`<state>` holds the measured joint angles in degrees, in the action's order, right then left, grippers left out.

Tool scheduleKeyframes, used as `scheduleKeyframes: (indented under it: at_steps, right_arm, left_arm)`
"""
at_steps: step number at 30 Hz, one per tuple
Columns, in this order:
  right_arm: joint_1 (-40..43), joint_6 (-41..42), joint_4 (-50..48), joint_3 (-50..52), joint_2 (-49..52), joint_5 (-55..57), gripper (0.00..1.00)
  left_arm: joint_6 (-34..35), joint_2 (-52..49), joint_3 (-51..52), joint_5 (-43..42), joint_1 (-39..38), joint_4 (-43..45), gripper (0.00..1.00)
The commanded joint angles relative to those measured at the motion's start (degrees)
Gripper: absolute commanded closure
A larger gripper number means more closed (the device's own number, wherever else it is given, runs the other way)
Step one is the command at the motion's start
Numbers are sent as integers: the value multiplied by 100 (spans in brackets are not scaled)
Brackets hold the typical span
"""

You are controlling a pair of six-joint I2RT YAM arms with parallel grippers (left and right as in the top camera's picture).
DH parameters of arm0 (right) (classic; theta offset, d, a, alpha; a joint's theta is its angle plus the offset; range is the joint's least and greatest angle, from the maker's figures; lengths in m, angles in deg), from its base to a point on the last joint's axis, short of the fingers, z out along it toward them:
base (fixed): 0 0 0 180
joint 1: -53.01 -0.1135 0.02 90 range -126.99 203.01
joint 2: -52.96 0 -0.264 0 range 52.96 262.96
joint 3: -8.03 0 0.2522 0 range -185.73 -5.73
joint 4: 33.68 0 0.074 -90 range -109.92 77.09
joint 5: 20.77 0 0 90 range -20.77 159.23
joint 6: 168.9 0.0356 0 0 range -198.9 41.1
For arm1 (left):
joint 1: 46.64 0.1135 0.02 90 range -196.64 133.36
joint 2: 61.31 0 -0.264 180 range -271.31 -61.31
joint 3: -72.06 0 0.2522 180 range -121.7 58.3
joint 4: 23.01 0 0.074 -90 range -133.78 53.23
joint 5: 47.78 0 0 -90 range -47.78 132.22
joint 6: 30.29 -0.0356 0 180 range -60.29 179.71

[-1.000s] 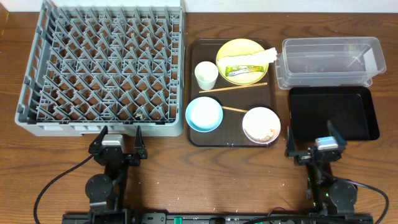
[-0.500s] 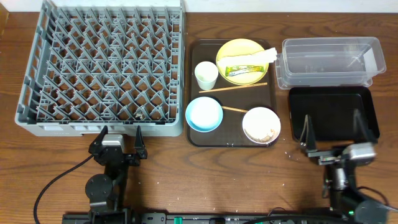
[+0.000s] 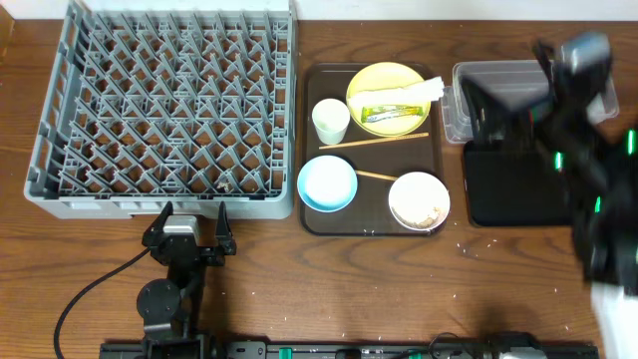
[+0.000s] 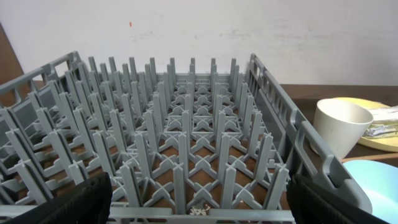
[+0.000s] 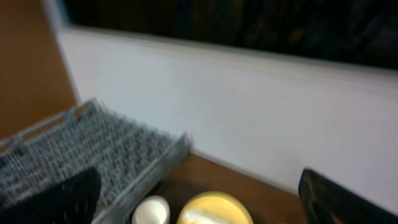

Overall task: Sort waste into correct bins and load items into the dishwasher
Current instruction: 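Reach the right gripper to the yellow plate and grasp the wrapped snack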

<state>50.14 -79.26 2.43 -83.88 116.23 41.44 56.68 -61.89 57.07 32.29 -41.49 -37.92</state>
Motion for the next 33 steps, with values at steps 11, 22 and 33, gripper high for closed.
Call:
scheduleKeyframes:
  at_steps: [11, 22, 33]
  right_arm:
    - [-710, -380, 2997, -4769, 4518, -680, 1]
    - [-929, 74, 2955, -4892, 6140, -723, 1]
    - [-1349, 4004, 3351, -4892, 7095, 2658, 12]
  left_arm:
    - [-37, 48, 101, -57, 20, -179, 9]
    - [-37, 48, 101, -57, 20, -181, 9]
    - [-37, 48, 101, -57, 20, -179, 9]
